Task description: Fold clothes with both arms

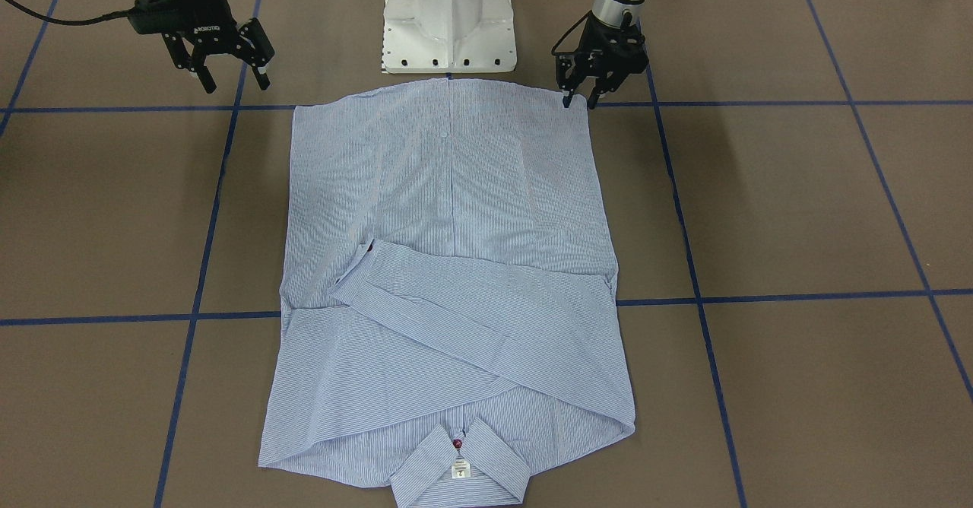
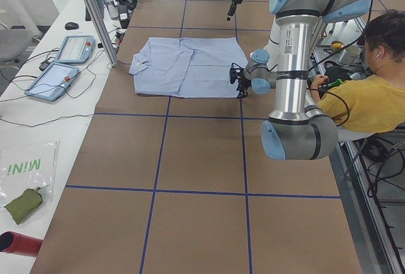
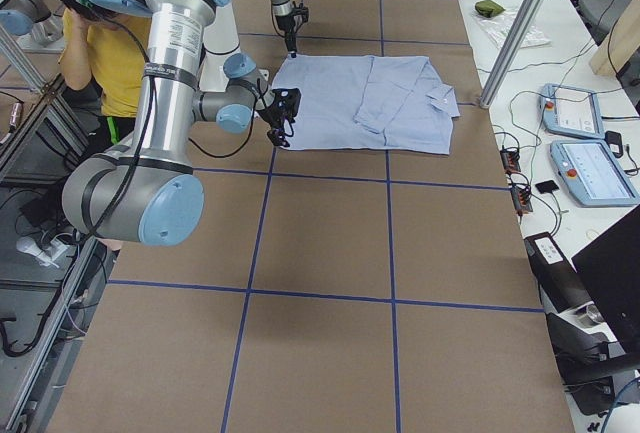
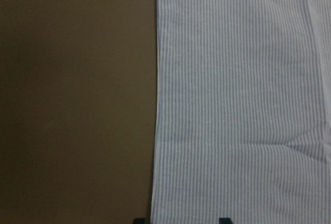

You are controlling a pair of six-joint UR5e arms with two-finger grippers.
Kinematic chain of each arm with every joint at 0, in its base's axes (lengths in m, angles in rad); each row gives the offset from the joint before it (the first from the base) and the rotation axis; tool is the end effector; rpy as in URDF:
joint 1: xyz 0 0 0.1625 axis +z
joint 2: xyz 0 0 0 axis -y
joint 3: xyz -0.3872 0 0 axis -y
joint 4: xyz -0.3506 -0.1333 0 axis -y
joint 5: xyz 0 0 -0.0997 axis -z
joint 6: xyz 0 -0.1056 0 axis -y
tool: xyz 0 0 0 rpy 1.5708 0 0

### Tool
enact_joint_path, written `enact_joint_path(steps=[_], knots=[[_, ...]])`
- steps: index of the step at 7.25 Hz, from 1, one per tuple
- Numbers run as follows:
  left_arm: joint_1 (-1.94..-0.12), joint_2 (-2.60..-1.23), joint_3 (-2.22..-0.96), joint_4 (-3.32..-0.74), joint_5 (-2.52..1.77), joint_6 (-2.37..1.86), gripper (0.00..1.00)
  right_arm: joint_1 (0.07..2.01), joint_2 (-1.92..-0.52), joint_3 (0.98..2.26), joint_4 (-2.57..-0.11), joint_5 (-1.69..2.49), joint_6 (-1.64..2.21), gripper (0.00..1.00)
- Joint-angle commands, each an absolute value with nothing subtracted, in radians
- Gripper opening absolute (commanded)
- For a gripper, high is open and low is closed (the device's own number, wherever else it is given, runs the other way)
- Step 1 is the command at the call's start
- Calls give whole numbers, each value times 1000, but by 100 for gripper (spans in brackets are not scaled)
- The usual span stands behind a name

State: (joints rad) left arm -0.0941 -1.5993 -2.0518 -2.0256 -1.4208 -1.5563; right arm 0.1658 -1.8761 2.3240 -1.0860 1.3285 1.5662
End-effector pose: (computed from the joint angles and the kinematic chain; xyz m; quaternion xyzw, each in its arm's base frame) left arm 0.4437 -0.1916 0.3561 0.0914 0.4581 -0.0699 0.8814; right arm -0.3105 -0.2128 0.3609 0.1455 -0.4355 0.1256 0.8794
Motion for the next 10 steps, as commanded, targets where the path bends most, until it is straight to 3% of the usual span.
enact_joint_path(steps=[1, 2, 6, 7, 10], knots=[[-94, -1600, -2051, -2023, -1420, -1554, 36, 166, -1876, 2324, -1086, 1328, 1566, 100], [-94, -1598, -2052, -2022, -1420, -1551, 31, 166, -1876, 2324, -1086, 1328, 1566, 100], [-91, -1598, -2052, -2008, -1420, -1548, 31, 166, -1876, 2322, -1086, 1327, 1566, 100], [-91, -1597, -2052, -2006, -1420, -1548, 18, 166, -1876, 2322, -1086, 1327, 1566, 100], [-89, -1597, -2054, -2006, -1420, -1548, 15, 167, -1876, 2322, -1086, 1327, 1566, 100]])
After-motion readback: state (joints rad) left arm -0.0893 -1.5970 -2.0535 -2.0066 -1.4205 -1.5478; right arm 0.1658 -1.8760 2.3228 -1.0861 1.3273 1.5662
